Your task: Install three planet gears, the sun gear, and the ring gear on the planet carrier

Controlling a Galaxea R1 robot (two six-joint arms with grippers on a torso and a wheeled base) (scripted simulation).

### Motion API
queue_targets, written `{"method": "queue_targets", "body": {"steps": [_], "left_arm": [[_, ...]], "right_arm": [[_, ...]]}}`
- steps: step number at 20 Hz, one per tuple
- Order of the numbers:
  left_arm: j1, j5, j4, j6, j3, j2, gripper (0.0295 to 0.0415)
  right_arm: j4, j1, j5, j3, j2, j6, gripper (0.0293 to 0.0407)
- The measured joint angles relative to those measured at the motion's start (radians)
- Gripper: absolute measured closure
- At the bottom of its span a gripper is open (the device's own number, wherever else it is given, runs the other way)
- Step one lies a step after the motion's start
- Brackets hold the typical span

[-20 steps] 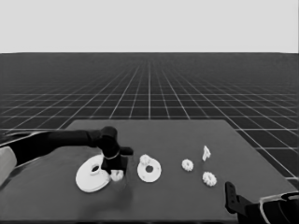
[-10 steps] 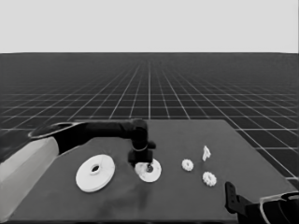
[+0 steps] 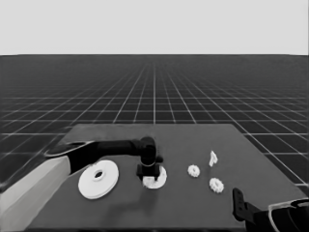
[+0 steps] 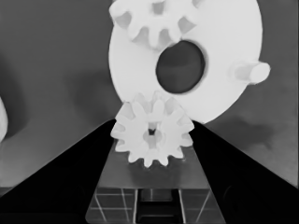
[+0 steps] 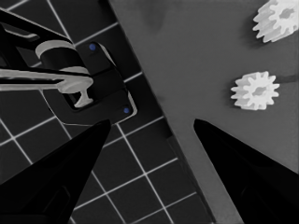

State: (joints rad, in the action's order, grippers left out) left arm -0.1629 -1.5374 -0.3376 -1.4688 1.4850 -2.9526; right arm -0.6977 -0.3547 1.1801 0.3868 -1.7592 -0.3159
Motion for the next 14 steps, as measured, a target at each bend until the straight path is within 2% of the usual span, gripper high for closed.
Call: {"method": "queue_targets", "body": {"steps": [6,8,9,14], "left_arm": [[-0.017,0.007,-0.018,0.010,0.016,-0.004,0.0398],[-0.017,0.007,-0.018,0.011,0.016,-0.004,0.0339],[-0.017,0.007,-0.019,0.011,0.016,-0.004,0.0330],[-0.017,0.007,-0.019,0.011,0.016,-0.004,0.0326]], "right_arm": [[0.000,0.000,0.000,0.000,0.000,0.000,0.0315],[0.000,0.000,0.000,0.000,0.000,0.000,0.0315],[0.000,0.000,0.000,0.000,0.000,0.000,0.0315],[0.000,0.000,0.000,0.000,0.000,0.000,0.0315]]}}
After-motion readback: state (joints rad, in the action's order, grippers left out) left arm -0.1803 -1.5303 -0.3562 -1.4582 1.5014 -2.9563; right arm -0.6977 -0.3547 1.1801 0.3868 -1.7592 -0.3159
